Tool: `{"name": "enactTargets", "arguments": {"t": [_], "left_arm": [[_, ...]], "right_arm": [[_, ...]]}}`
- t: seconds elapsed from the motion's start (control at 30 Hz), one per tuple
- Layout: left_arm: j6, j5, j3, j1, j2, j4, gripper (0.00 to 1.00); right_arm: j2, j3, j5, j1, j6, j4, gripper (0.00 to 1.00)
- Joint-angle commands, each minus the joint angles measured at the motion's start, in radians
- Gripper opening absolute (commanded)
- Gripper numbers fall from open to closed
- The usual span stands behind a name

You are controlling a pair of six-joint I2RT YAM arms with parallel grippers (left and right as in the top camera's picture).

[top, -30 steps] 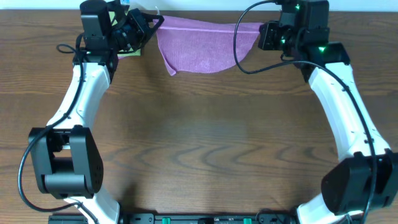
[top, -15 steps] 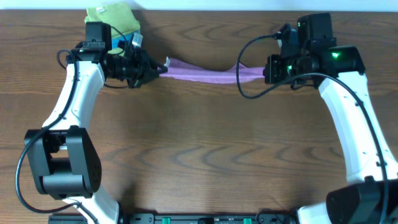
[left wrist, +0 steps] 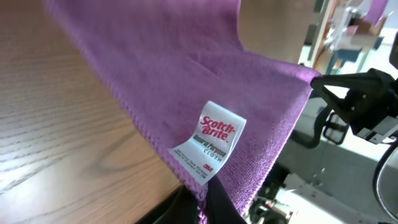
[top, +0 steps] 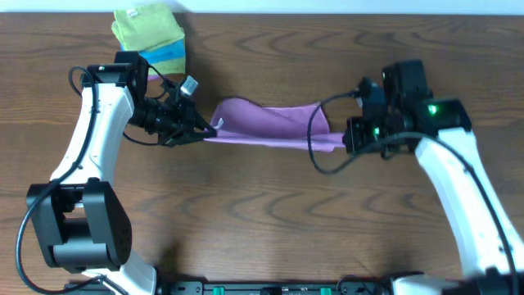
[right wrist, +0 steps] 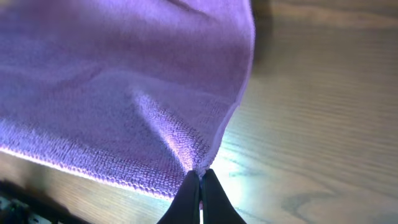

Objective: Fold the cloth
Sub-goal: 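Lower the cloth with both grippers, folding it over toward the front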

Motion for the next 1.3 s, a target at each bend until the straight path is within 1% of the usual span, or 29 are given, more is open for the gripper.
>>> {"name": "enactTargets", "arguments": {"t": [0.0,0.2,0.47,0.67,0.83,1.0,1.27], "left_arm": [[0.075,-0.056,-0.043,0.015,-0.024,-0.011,0.06],[0.101,-0.056,-0.183,0.014,-0.042,0.011,0.06],[0.105,-0.056,-0.412,0.014,-0.063,0.119,0.06],[0.105,-0.056,-0.534,0.014,-0.064,0.185,0.06],[0.102,-0.056,-0.571,0.014,-0.064,0.211,0.06],[0.003,-0.055,-0.571,0.014,-0.076,0.275,0.06],[-0.272,-0.022,-0.569,0.014,-0.090,0.496,0.06]], "right_arm": [[-0.106,-0.094,0.035,0.002,-0.013,0.018,0.01],[-0.191,-0.246,0.026,0.002,0.007,0.051,0.01],[-0.206,-0.437,0.020,0.002,0.044,0.135,0.01],[-0.211,-0.509,0.020,0.002,0.054,0.164,0.01],[-0.212,-0.522,0.020,0.002,0.060,0.190,0.01],[-0.212,-0.521,0.020,0.002,0.094,0.289,0.01],[-0.211,-0.521,0.045,0.002,0.168,0.534,0.01]]}}
